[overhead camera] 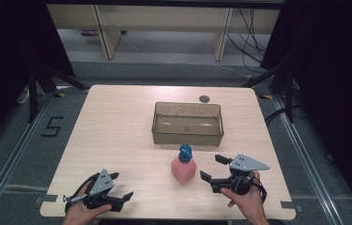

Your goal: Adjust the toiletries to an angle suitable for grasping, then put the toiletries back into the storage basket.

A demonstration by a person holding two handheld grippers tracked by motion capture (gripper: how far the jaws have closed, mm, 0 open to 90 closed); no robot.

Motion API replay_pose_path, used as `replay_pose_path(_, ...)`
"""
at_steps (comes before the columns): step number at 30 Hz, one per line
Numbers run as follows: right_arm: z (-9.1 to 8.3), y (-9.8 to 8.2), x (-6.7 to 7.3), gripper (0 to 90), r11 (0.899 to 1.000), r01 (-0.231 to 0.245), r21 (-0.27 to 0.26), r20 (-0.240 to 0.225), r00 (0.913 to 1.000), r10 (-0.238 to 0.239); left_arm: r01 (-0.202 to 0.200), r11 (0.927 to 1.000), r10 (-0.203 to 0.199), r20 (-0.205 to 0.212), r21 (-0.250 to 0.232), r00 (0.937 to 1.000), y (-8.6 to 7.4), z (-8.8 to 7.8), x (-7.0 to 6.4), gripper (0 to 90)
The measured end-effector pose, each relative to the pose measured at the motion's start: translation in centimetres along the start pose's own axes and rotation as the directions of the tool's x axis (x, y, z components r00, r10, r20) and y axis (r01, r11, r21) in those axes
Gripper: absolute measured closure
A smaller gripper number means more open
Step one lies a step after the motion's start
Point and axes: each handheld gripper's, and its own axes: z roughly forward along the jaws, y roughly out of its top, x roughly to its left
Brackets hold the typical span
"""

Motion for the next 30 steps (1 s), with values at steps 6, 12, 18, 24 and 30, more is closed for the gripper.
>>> replay_pose_path(6, 0.4, 0.4, 0.5, 17.7, 1.000, 0.002, 0.001, -0.007, 1.0000, -0.002, -0.024, 0.9997, 0.024, 0.005, 0.007, 0.9997, 0.1, 0.0, 0.0, 14.9)
replay_pose_path(12, 0.7, 0.8, 0.8, 17.8, 1.000, -0.002, -0.002, -0.019, 0.9998, 0.002, -0.008, 0.9999, 0.008, 0.009, -0.011, 0.9999, 0.1, 0.0, 0.0, 14.9)
replay_pose_path(18, 1.2, 1.1, 1.1, 18.2, 1.000, 0.024, -0.006, -0.013, 0.9996, -0.025, -0.012, 0.9999, 0.012, 0.009, 0.000, 0.9999, 0.0, -0.1, 0.0, 14.9)
replay_pose_path(24, 2.0, 1.5, 1.3, 18.2, 0.999, 0.039, 0.009, -0.023, 0.9990, -0.039, -0.004, 1.0000, 0.004, 0.020, 0.000, 0.9998, 0.1, 0.0, -0.2, 14.9)
replay_pose_path(30, 2.5, 1.9, 1.4, 18.2, 0.999, 0.053, -0.001, -0.016, 0.9985, -0.053, -0.012, 0.9999, 0.012, 0.010, -0.001, 0.9999, 0.0, -0.2, -0.1, 14.9)
